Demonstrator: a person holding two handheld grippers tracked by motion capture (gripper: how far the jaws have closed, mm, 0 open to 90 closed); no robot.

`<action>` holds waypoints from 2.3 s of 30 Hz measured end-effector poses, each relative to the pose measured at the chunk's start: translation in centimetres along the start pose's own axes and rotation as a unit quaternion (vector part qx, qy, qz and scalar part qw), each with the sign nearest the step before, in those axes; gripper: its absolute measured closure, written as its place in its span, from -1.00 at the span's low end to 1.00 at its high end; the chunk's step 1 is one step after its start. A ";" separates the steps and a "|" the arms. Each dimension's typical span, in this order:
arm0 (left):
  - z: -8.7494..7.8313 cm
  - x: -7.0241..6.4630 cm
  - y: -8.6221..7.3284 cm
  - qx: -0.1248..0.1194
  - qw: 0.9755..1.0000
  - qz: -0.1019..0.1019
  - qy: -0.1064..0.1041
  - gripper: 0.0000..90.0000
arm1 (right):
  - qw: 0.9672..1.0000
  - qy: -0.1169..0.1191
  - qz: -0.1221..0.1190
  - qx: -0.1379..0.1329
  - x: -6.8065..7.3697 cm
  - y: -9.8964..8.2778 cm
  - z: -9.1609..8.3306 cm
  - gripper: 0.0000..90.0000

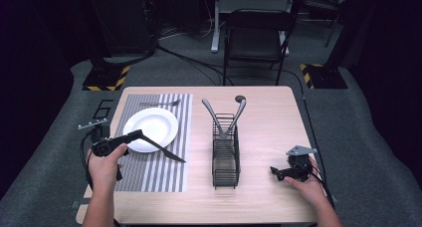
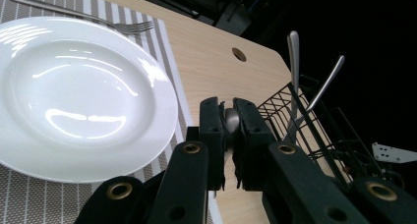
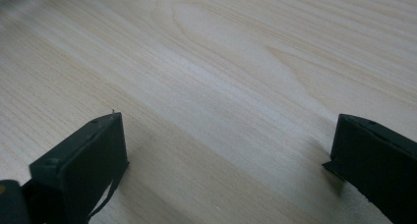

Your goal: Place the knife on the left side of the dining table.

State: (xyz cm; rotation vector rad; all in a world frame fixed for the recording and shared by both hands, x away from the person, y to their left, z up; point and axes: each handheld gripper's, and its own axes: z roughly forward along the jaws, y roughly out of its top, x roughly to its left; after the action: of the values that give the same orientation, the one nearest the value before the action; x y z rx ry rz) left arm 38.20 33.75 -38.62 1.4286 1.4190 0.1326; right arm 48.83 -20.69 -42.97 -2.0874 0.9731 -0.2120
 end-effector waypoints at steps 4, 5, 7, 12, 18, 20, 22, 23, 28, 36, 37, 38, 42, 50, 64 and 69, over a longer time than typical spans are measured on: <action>-0.2 0.6 -0.3 -0.005 1.000 -0.009 0.004 0.85 | 1.000 0.000 0.000 0.000 0.0 0.0 0.0 -1.00; -0.2 0.7 -0.4 -0.006 1.000 -0.012 0.005 0.85 | 1.000 -0.003 0.000 0.000 0.0 0.0 0.0 -1.00; -0.2 1.0 -0.5 -0.006 1.000 -0.015 0.007 0.85 | 1.000 0.000 0.000 0.000 0.0 0.0 0.0 -1.00; -0.3 1.8 -0.8 -0.011 0.999 -0.030 0.007 0.85 | 1.000 0.000 0.000 0.000 0.0 0.0 0.0 -1.00; -0.6 2.9 -1.2 -0.018 0.999 -0.050 0.005 0.85 | 1.000 0.000 0.000 0.000 0.0 0.0 0.0 -1.00; -0.6 3.2 -1.5 -0.021 0.998 -0.057 0.006 0.84 | 1.000 0.000 0.000 0.000 0.0 0.0 0.0 -1.00; -0.7 3.4 -1.6 -0.023 0.998 -0.060 0.008 0.84 | 1.000 0.000 0.000 0.000 0.0 0.0 0.0 -1.00; -0.7 3.6 -1.7 -0.024 0.998 -0.062 0.009 0.84 | 1.000 0.000 0.000 0.000 0.0 0.0 0.0 -1.00; -0.8 4.1 -2.0 -0.030 0.997 -0.071 0.017 0.81 | 1.000 0.000 0.000 0.000 0.0 0.0 0.0 -1.00; -0.9 4.9 -2.8 -0.035 0.995 -0.079 0.041 0.75 | 1.000 0.000 0.000 0.000 0.0 0.0 0.0 -1.00; -0.9 4.9 -2.8 -0.036 0.995 -0.083 0.042 0.75 | 1.000 0.000 0.000 0.000 0.0 0.0 0.0 -1.00; -1.0 5.1 -2.9 -0.035 0.995 -0.082 0.044 0.74 | 1.000 0.000 0.000 0.000 0.0 0.0 0.0 -1.00; -0.9 5.6 -3.2 -0.039 0.994 -0.093 0.049 0.73 | 1.000 0.000 0.000 0.000 0.0 0.0 0.0 -1.00; -0.8 6.5 -3.9 -0.047 0.991 -0.107 0.063 0.69 | 1.000 0.000 0.000 0.000 0.0 0.0 0.0 -1.00; -0.9 8.6 -5.3 -0.050 0.989 -0.126 0.058 0.63 | 1.000 -0.001 0.000 0.000 0.0 0.0 0.0 -1.00; -0.9 9.5 -6.0 -0.051 0.989 -0.132 0.053 0.60 | 1.000 0.000 0.000 0.000 0.0 0.0 0.0 -1.00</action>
State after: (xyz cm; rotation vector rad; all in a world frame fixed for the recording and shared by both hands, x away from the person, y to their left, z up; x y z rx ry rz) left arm 36.37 39.92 -47.87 1.1537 1.6513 0.1111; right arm 48.83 -20.69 -42.96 -2.0873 0.9724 -0.2115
